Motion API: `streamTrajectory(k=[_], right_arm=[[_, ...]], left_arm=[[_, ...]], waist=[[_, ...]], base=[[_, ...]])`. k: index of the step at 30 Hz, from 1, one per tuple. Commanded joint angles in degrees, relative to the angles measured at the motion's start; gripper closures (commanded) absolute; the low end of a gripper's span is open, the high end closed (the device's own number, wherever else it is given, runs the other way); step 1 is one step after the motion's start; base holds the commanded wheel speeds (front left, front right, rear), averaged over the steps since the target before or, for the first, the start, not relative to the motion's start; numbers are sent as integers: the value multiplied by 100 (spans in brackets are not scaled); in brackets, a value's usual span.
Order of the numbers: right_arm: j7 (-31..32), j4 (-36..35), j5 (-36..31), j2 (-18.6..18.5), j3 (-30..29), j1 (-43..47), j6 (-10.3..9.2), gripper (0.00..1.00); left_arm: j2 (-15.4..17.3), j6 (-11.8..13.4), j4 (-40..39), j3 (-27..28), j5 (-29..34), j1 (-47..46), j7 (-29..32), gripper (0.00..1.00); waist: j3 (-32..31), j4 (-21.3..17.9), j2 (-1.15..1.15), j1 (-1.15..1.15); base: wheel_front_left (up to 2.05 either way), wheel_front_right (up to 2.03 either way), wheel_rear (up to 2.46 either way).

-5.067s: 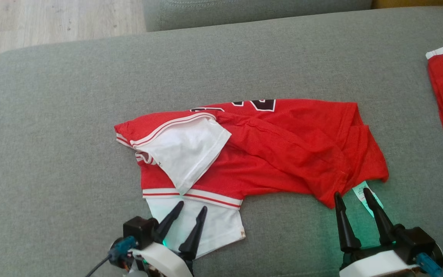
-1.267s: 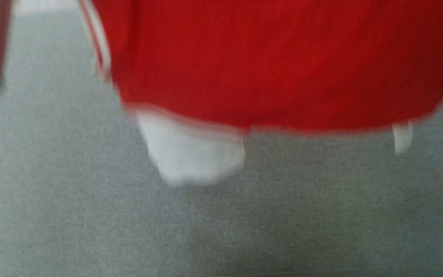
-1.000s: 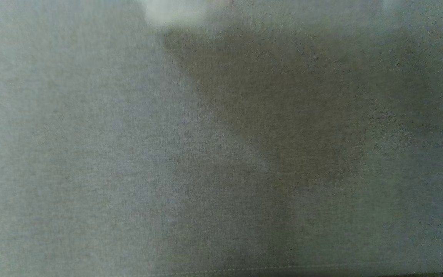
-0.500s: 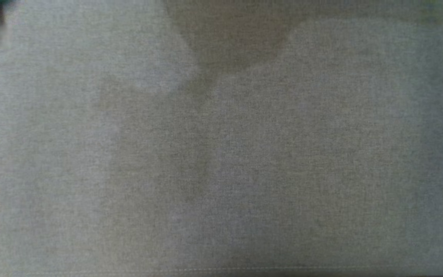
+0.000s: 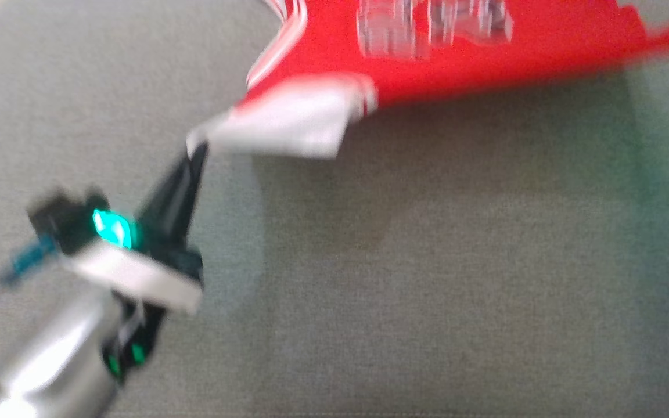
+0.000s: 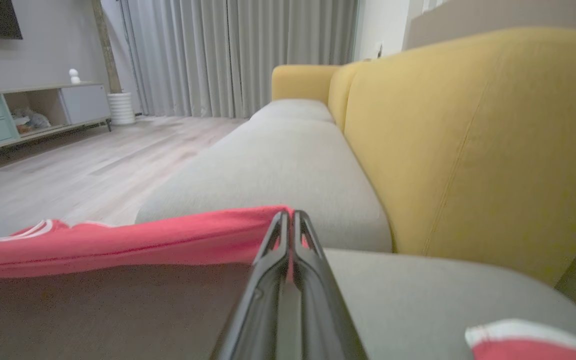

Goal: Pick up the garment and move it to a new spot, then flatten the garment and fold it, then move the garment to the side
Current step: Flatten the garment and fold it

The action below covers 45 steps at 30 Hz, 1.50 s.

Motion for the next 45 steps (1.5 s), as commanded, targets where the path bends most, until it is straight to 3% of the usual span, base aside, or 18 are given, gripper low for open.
streamTrajectory(k=[1,10,17,23,36,45], right_arm=[[-35,-214,45,-100,-6,130,39,100],[-35,-1053,-95,300,-776,2649,39,100],[192,-1676,-338,693,-1212,3275,39,100],[446,-1726,-464,785,-1273,2889,39,100],[584,-1086,-403,684,-966,1318,39,100],[489,-681,-560,692,-971,635,39,100]], left_arm=[[280,50,-195,297,17,-144,-28,100],[143,615,-998,97,189,1999,-29,100],[183,739,-1269,207,186,2580,-29,100],[111,572,-1147,410,123,1945,79,100],[-168,-26,-205,520,402,-501,787,100],[-422,-226,470,444,481,-1433,797,100]], waist=[[-263,54,0,1],[-763,70,0,1],[-760,-21,0,1],[-401,-29,0,1],[545,-92,0,1],[905,-198,0,1]], base=[[0,0,0],[0,0,0],[0,0,0],[0,0,0],[0,0,0],[0,0,0]])
